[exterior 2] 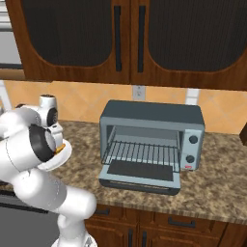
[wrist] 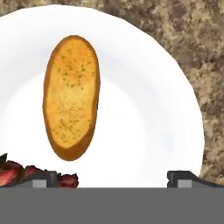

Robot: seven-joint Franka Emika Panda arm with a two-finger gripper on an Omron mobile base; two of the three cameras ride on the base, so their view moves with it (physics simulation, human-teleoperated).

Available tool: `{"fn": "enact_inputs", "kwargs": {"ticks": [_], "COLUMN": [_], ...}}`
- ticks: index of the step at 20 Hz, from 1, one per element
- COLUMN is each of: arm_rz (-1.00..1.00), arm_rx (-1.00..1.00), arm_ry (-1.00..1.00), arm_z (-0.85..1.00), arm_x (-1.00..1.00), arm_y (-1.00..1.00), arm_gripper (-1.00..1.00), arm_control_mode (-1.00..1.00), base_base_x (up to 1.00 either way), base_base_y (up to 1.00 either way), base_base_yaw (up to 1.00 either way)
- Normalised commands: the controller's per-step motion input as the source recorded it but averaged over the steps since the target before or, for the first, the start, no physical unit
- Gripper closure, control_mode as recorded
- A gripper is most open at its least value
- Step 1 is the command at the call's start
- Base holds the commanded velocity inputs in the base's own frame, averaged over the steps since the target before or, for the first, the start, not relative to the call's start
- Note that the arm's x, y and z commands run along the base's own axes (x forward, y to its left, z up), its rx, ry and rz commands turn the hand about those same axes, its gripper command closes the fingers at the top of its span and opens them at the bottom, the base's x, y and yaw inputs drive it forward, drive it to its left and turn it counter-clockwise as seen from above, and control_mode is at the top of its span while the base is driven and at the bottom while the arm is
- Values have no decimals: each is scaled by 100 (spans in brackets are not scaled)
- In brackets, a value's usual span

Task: Pick up the kebab skewer and baguette bread, and place them inside the toaster oven. Close the toaster oven door and start by setting the timer.

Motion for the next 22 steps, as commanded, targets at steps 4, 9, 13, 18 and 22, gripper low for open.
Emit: {"fn": "enact_inputs", "kwargs": {"ticks": [4, 9, 13, 18, 22], "arm_rz": [-1, 0, 0, 0, 0], "arm_rx": [0, -1, 0, 0, 0], "arm_ry": [0, -3, -1, -1, -5], "arm_z": [-39, -35, -28, -20, -24], "arm_x": [57, 27, 4, 0, 0], "arm_y": [13, 5, 1, 0, 0], "arm_gripper": [-100, -100, -100, -100, -100], "arm_control_mode": [-100, -100, -100, -100, -100], "base_base_x": [0, 0, 0, 0, 0], "base_base_y": [0, 0, 0, 0, 0], "base_base_yaw": [0, 0, 0, 0, 0]}}
